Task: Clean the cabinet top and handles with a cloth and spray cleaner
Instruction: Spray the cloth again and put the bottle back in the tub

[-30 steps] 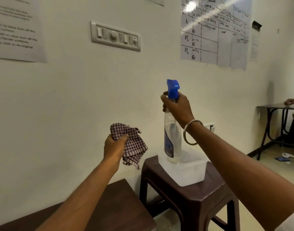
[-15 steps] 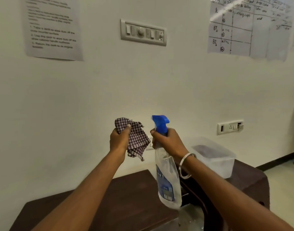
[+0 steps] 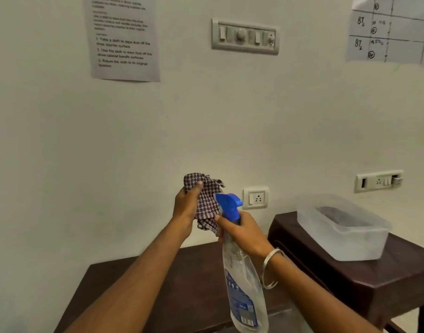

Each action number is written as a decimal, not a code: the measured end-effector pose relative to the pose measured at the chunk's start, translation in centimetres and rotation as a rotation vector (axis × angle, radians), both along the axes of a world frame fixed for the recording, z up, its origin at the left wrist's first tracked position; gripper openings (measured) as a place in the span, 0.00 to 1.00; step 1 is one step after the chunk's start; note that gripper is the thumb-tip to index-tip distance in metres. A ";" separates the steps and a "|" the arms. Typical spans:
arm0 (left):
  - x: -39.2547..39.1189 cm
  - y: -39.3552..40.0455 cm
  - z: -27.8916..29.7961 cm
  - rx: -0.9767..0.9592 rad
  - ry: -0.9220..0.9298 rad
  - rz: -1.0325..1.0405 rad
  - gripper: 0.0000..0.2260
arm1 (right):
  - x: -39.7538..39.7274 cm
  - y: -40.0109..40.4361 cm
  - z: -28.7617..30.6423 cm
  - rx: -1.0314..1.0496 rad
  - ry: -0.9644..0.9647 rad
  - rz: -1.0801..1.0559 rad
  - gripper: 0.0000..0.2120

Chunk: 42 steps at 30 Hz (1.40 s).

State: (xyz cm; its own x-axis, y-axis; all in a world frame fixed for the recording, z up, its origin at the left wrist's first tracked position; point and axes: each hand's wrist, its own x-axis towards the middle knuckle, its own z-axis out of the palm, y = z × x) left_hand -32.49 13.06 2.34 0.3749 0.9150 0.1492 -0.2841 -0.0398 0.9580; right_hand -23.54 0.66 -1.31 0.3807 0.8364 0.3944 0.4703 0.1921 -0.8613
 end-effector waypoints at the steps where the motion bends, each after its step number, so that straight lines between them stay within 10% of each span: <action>1: -0.1 0.1 -0.1 0.002 0.006 -0.001 0.12 | -0.1 0.2 -0.1 -0.003 -0.003 0.005 0.13; 42: -1.0 1.3 -2.0 -0.021 0.024 0.002 0.15 | -0.5 0.0 -1.3 -0.015 -0.015 0.024 0.12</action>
